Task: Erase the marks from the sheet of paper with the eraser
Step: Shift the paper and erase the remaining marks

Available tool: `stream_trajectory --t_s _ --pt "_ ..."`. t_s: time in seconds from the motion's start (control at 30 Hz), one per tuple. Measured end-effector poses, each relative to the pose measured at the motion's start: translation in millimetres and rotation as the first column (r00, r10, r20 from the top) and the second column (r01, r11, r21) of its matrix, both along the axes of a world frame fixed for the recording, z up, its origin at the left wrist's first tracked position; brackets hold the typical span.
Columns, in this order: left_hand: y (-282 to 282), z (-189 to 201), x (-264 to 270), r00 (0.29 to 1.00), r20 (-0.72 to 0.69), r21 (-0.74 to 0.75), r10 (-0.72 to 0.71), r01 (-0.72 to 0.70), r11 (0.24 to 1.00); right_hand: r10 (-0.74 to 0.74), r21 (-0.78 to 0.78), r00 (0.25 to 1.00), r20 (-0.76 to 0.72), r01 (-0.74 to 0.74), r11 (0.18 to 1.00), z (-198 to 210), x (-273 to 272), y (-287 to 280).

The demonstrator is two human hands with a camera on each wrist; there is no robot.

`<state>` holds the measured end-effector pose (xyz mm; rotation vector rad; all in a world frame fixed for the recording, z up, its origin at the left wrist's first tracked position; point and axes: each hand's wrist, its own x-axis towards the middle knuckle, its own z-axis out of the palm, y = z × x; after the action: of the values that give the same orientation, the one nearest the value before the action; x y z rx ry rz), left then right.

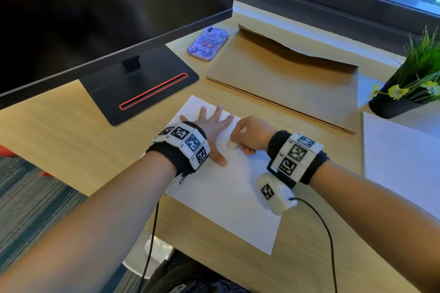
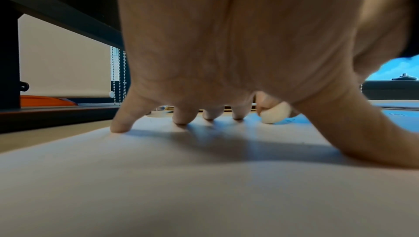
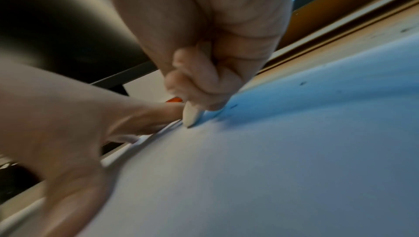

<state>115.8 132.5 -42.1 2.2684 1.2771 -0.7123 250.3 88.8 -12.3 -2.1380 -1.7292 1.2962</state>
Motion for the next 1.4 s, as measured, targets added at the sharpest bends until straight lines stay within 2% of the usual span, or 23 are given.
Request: stream_trajectory --t_s 0.07,0.1,0.23,0.27,0.43,0.5,0.6,0.67,0.77,0.8,0.87,0.97,1.03,1.13,1.2,1.27,1.33,1.4 --pt "-0.8 1.2 -0.9 1.0 0.0 0.001 0.002 -0.002 1.0 -0.118 0.087 0.993 0.01 0.117 0.989 -0.5 -1.7 11.0" --pt "-1.0 1.6 -0.7 1.0 0.001 0.001 0.002 -0.002 1.0 -0.125 0.1 0.992 0.017 0.123 0.987 -0.8 -4.7 10.0" --pt "-1.2 1.3 0.3 1.0 -0.005 -0.013 -0.002 0.002 1.0 0.114 -0.07 0.992 0.058 -0.109 0.992 -2.4 -15.9 -17.7" --pt "-1.1 0.8 0.4 1.0 -0.007 -0.014 -0.003 0.003 1.0 0.115 -0.086 0.993 0.033 -0.111 0.99 -1.1 -14.2 -18.2" --pt "-2.0 3.0 -1.1 1.0 0.003 -0.008 -0.004 0.004 1.0 -0.121 0.071 0.993 -0.001 0.12 0.99 -3.3 -8.8 10.0" --pt "-1.2 2.1 -0.4 1.0 0.003 -0.013 -0.006 0.006 1.0 -0.088 0.05 0.996 0.024 0.086 0.995 -5.7 -12.9 3.4" --pt "0.3 -1.2 -1.4 1.0 -0.008 -0.007 -0.009 0.009 1.0 0.023 -0.086 1.0 -0.004 -0.023 0.996 -2.3 -13.5 -13.1" --pt "0.6 -2.1 -1.5 1.0 -0.01 -0.005 -0.012 0.012 1.0 -0.02 -0.072 1.0 -0.022 0.019 0.997 -1.7 -9.2 -7.4" --pt "-0.9 -0.7 -0.9 1.0 -0.009 -0.003 -0.012 0.012 1.0 -0.182 0.055 0.983 0.004 0.181 0.982 -3.4 -9.2 10.8" --pt "-1.1 -0.4 -0.7 1.0 -0.009 0.0 -0.011 0.011 1.0 -0.183 0.058 0.983 0.021 0.182 0.982 -4.2 -11.1 11.8" --pt "-1.5 -0.6 0.0 1.0 -0.016 0.002 -0.013 0.014 1.0 -0.09 -0.024 0.994 0.062 0.092 0.995 -5.1 -15.8 2.1" --pt "-1.0 -3.6 0.2 1.0 -0.03 0.012 -0.009 0.009 1.0 0.024 -0.15 1.0 0.021 -0.02 0.989 1.6 -20.9 -14.2" --pt "-1.0 -4.8 0.0 0.999 -0.031 0.019 -0.016 0.017 1.0 -0.009 -0.119 0.999 0.05 0.015 0.993 3.3 -17.5 -1.1" --pt "-1.7 -5.4 -0.1 1.0 -0.021 0.026 -0.012 0.013 1.0 -0.14 -0.019 0.988 0.063 0.141 0.99 0.8 -13.6 16.7" --pt "-1.4 -5.9 0.1 1.0 -0.027 0.021 -0.012 0.013 1.0 -0.08 0.006 0.992 0.096 0.08 0.997 -2.4 -18.8 7.6" --pt "-0.5 -7.8 0.5 0.999 -0.03 0.018 -0.012 0.013 1.0 0.017 -0.055 0.993 0.117 -0.011 0.998 -3.5 -26.1 -10.6" --pt "0.4 -9.6 0.4 0.999 -0.034 0.022 -0.017 0.018 1.0 -0.007 -0.087 0.997 0.071 0.013 0.996 -4.2 -25.1 -13.4" --pt "0.3 -9.2 0.6 0.999 -0.028 0.026 -0.016 0.017 1.0 -0.083 -0.044 0.993 0.084 0.087 0.995 -3.6 -20.1 1.3"
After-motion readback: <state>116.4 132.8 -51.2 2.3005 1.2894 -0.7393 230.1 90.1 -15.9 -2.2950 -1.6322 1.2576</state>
